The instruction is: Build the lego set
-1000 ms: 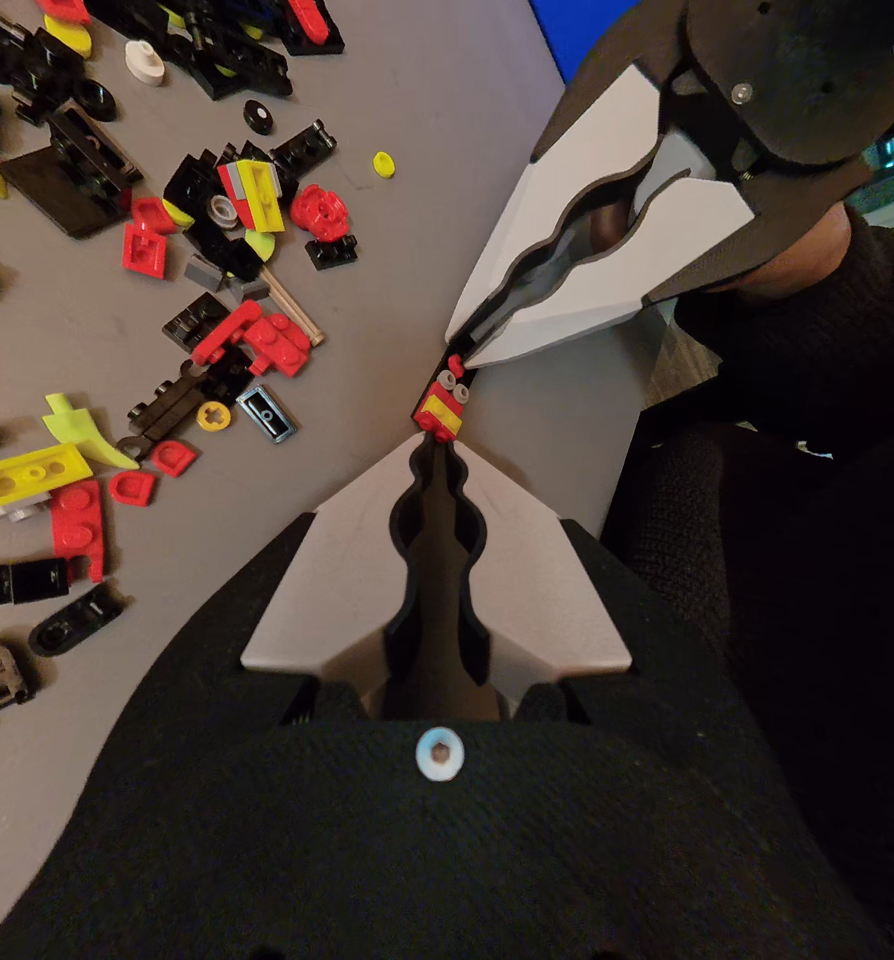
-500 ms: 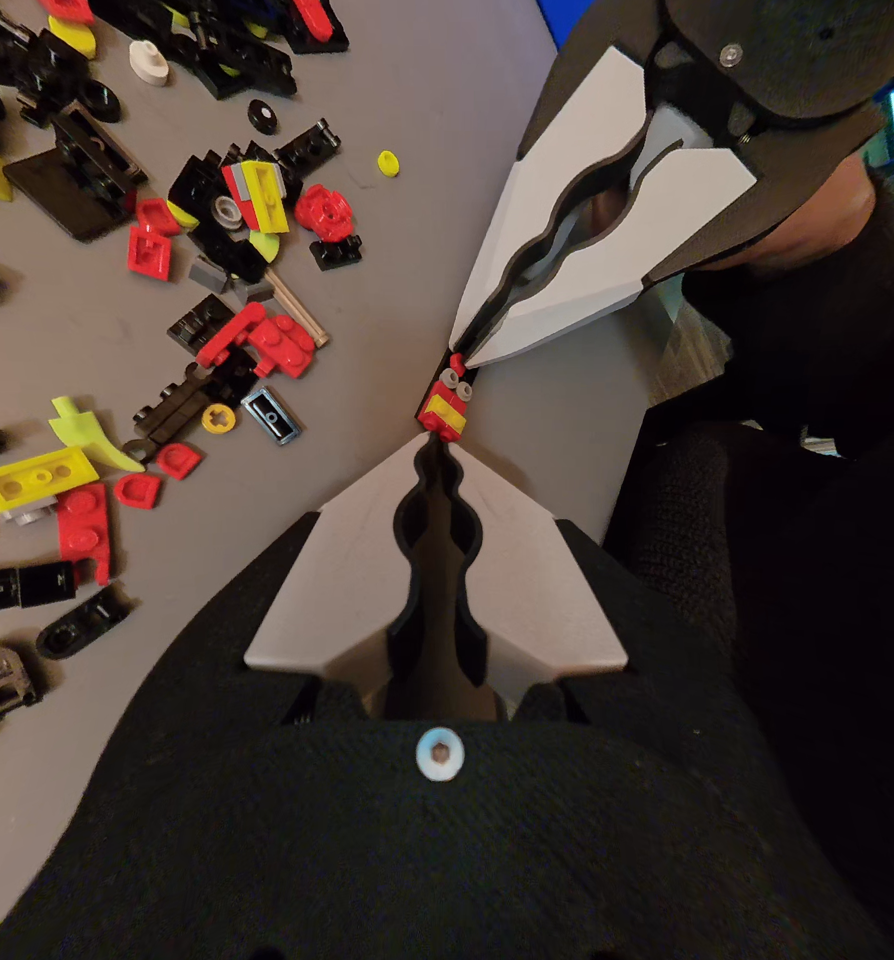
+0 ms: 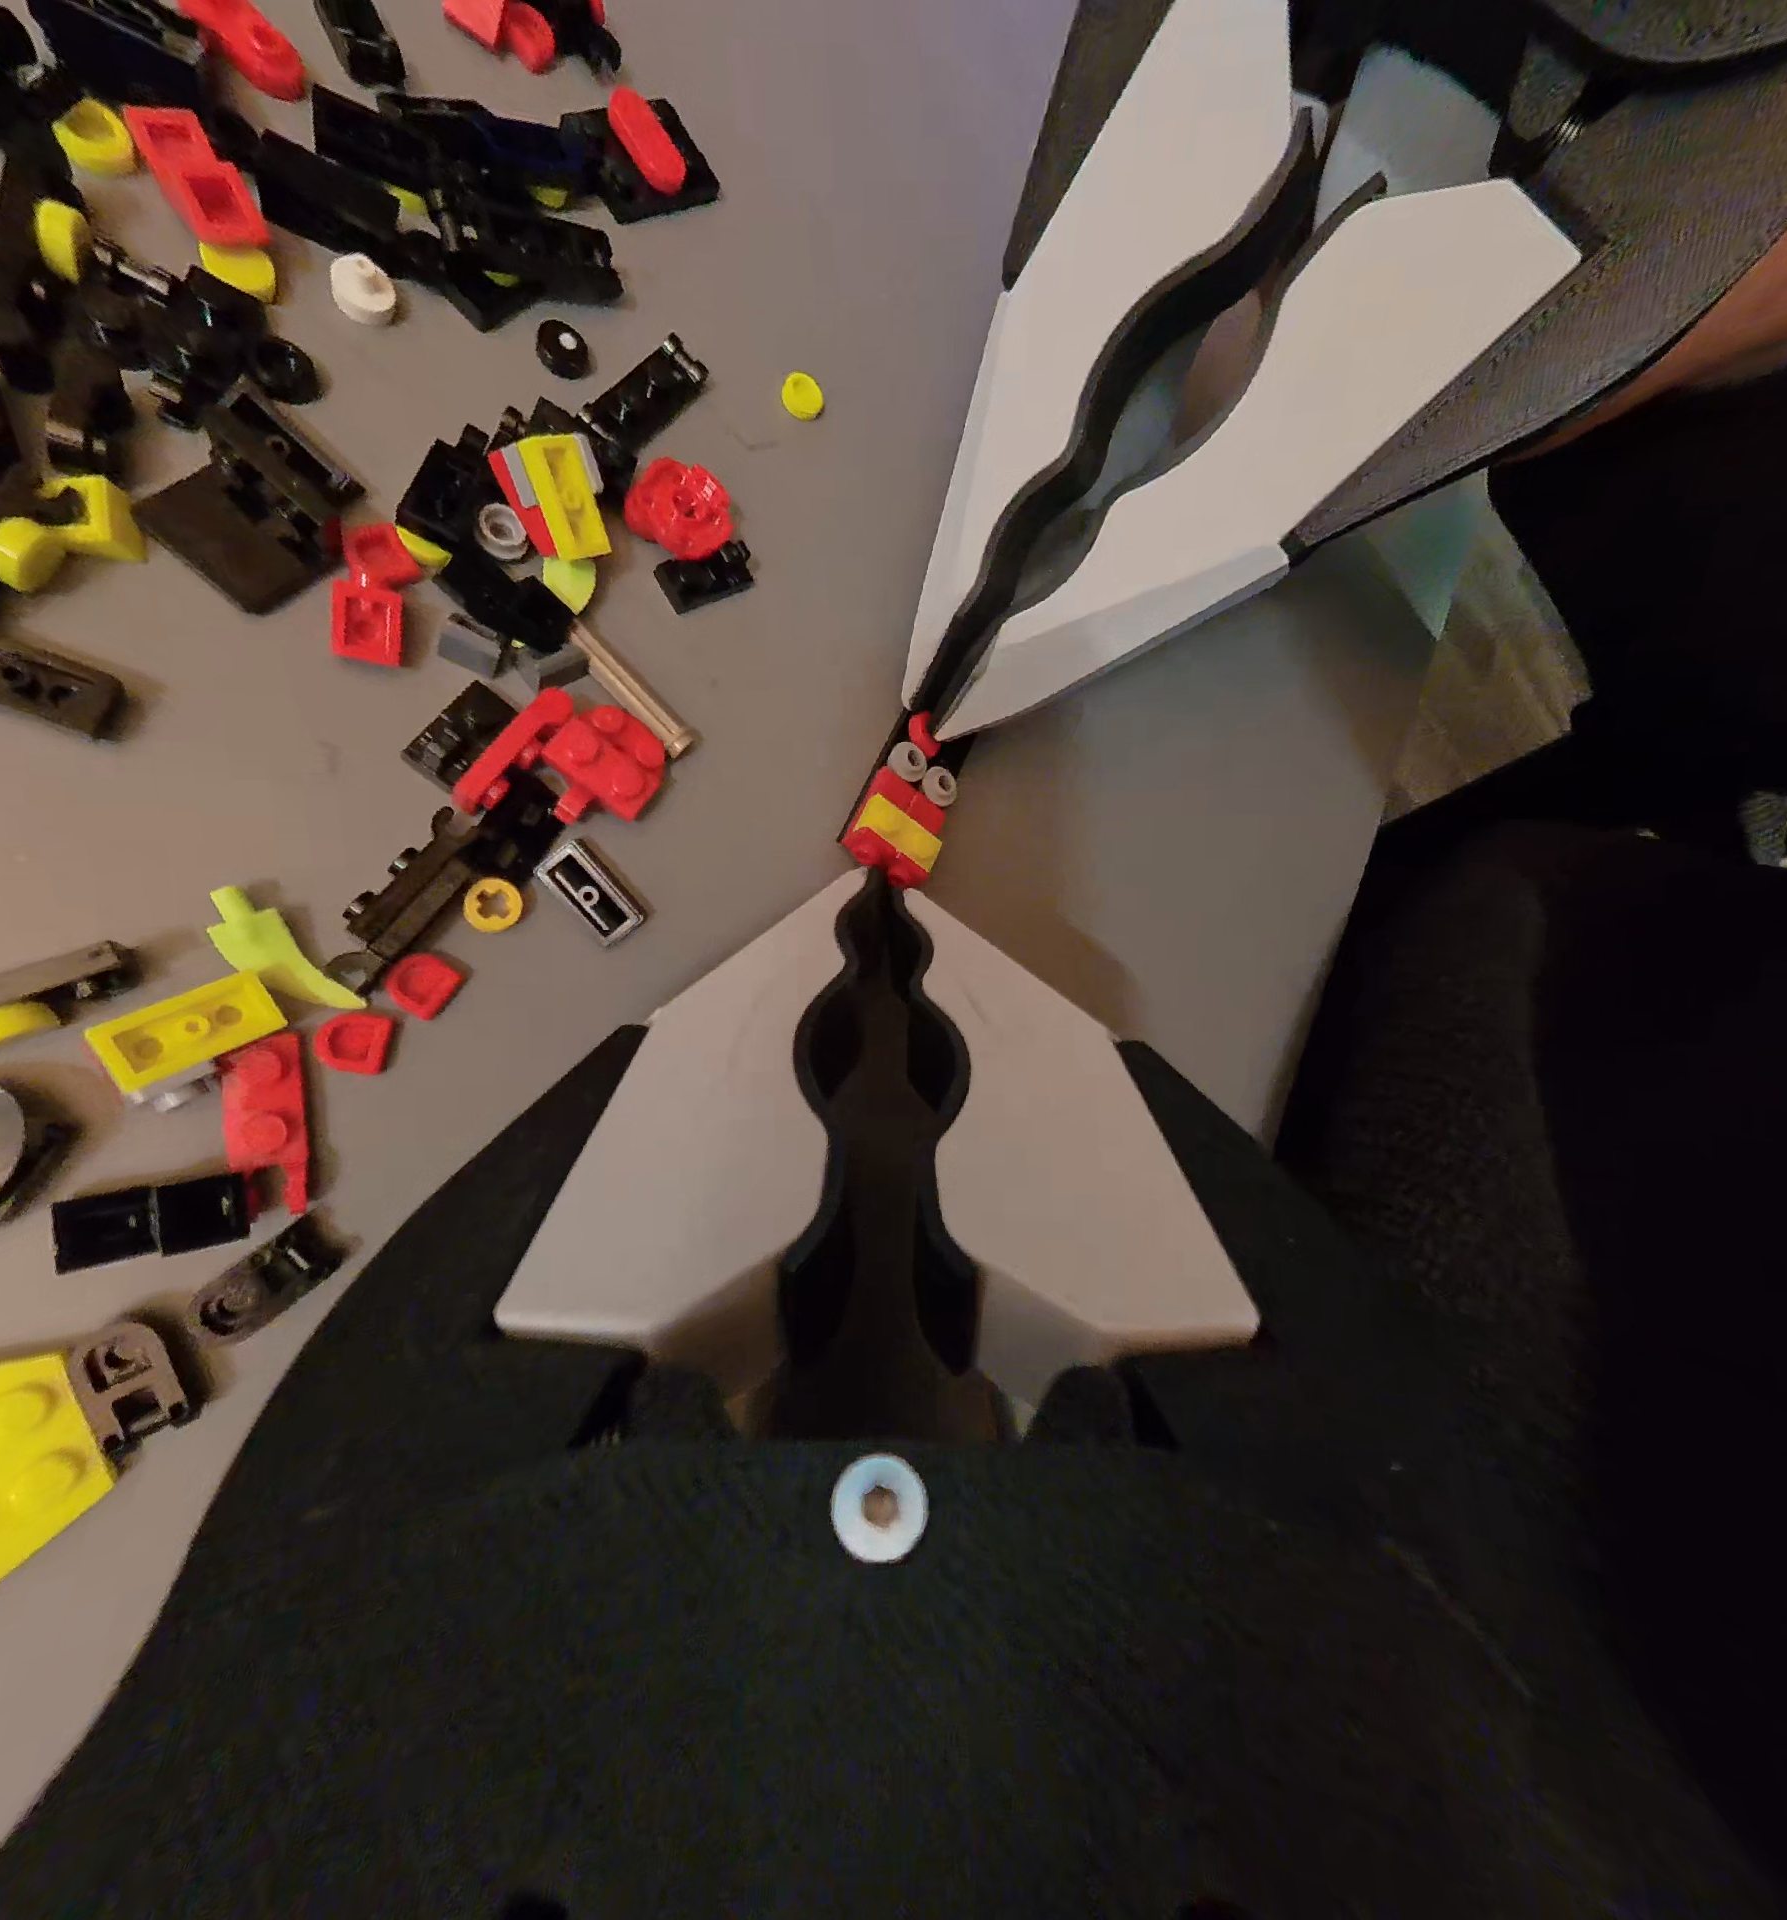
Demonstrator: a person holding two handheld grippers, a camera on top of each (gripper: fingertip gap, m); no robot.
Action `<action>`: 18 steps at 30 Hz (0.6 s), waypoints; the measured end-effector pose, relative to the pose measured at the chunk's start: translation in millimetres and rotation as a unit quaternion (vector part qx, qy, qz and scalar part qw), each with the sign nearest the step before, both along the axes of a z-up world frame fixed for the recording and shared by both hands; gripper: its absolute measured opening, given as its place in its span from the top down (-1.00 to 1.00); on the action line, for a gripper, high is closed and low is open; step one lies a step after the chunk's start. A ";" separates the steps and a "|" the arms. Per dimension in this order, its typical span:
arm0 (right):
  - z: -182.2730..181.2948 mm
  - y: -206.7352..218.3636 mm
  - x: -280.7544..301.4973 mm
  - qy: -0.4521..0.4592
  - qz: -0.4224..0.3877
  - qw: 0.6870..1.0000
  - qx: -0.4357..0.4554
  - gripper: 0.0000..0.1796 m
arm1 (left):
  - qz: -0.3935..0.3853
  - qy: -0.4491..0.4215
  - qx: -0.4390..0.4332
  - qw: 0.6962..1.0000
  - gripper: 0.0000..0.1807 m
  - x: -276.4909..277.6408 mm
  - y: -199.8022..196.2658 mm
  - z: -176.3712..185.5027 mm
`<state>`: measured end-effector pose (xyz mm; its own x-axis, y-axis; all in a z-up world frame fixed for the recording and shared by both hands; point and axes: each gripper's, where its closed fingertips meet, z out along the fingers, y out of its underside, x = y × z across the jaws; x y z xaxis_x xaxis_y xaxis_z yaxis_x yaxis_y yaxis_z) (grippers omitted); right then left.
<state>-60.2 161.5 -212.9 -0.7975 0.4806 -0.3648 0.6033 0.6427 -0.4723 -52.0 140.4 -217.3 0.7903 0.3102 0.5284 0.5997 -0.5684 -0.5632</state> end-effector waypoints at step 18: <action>-3.2 -0.7 -1.0 -0.085 0.200 0.973 0.083 1.00 | -0.001 -0.034 0.018 0.999 1.00 -3.8 0.8 1.3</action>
